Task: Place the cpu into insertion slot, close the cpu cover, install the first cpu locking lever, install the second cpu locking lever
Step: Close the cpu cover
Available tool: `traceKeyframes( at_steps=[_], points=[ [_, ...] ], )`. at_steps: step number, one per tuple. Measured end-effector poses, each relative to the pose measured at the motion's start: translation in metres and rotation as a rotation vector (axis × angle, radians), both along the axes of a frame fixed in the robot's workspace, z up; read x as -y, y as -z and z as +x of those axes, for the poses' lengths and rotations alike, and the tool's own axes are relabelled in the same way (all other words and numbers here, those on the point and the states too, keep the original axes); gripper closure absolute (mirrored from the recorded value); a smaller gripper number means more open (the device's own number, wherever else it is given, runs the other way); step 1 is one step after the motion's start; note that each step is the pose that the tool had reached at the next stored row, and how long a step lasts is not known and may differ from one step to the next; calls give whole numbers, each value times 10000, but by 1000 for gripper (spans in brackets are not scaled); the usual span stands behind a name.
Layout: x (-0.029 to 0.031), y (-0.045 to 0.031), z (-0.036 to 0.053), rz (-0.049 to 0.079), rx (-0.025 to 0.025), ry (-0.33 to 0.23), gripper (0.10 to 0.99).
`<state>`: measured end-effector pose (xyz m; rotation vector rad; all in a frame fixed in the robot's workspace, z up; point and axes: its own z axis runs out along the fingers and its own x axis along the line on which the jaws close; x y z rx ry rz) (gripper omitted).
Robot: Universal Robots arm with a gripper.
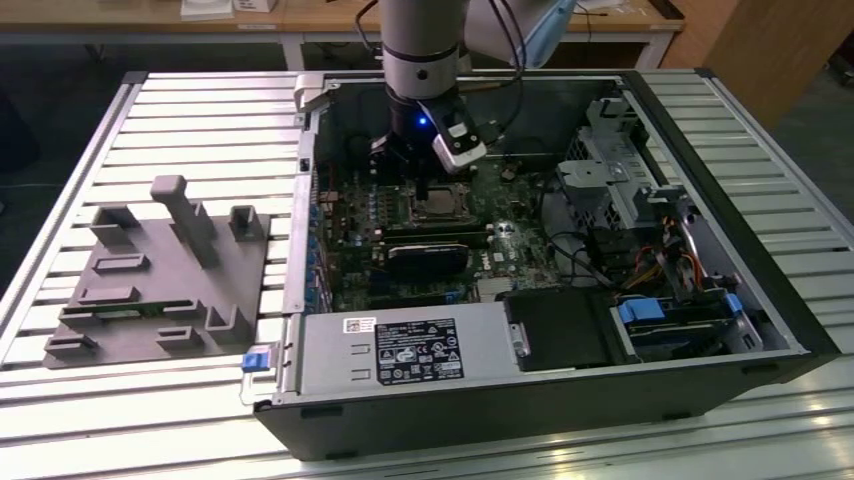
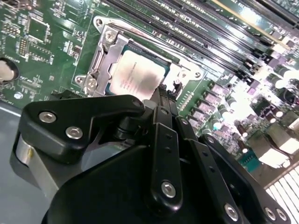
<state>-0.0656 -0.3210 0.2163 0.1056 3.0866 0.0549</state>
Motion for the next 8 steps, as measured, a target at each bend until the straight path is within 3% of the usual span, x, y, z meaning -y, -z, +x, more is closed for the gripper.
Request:
traceKeyframes(
  at_steps=[5,8],
  points=[
    [0,-97,0,0,0,0,980],
    [0,-104,0,2,1,0,980]
  ],
)
